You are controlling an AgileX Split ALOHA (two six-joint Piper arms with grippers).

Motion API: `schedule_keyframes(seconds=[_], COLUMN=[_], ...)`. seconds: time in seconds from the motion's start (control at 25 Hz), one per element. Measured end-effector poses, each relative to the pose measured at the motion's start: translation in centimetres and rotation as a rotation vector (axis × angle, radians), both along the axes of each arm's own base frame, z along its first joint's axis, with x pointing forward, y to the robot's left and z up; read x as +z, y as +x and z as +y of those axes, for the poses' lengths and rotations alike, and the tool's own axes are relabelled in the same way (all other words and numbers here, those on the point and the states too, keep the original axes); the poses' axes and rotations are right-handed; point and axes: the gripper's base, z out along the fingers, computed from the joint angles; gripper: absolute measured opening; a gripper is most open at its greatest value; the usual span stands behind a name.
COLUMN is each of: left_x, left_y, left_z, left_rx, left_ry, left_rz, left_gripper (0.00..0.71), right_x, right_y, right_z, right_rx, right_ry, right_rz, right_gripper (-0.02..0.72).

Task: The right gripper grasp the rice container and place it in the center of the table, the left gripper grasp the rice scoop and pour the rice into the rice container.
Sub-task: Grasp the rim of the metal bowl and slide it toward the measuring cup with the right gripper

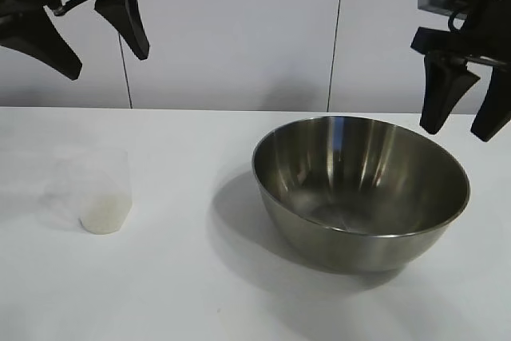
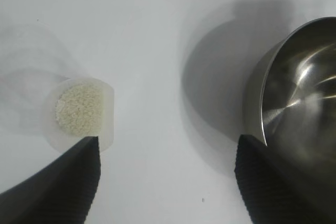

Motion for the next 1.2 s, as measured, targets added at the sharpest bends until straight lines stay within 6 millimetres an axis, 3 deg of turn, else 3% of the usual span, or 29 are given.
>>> schedule_keyframes(seconds=[0.36, 0.4, 0.48, 0.56, 0.68, 0.84, 1.0, 1.2], left_x=[0.0, 0.0, 0.0, 0.0, 0.0, 0.0, 0.0, 0.0], left_y=[0.0, 0.0, 0.0, 0.0, 0.0, 0.0, 0.0, 0.0], left_z=[0.0, 0.0, 0.0, 0.0, 0.0, 0.0, 0.0, 0.0], left_rx=[0.0, 0.0, 0.0, 0.0, 0.0, 0.0, 0.0, 0.0], left_ry=[0.0, 0.0, 0.0, 0.0, 0.0, 0.0, 0.0, 0.0], left_rz=[-0.001, -0.001, -0.001, -0.001, -0.001, -0.001, -0.001, -0.001], left_gripper=[0.522, 0.522, 0.522, 0.522, 0.522, 0.522, 0.522, 0.522], right_x=[-6.4, -7.0, -7.7, -7.8, -7.8, -7.5, -5.6, -5.0], right_y=[1.4, 1.6, 1.7, 1.7, 1.8, 1.7, 1.2, 0.9], right_z=[0.4, 0.6, 0.8, 0.9, 1.0, 1.3, 2.0, 5.1], right_rx=[-0.074, -0.089, -0.103, -0.08, -0.065, -0.034, -0.004, 0.045], right_ry=[0.047, 0.066, 0.095, 0.103, 0.11, 0.14, 0.206, 0.218], right_rz=[0.037, 0.043, 0.057, 0.046, 0.036, 0.037, 0.018, -0.008], right_gripper=[0.448, 0.426, 0.293, 0.114, 0.034, 0.02, 0.02, 0.019])
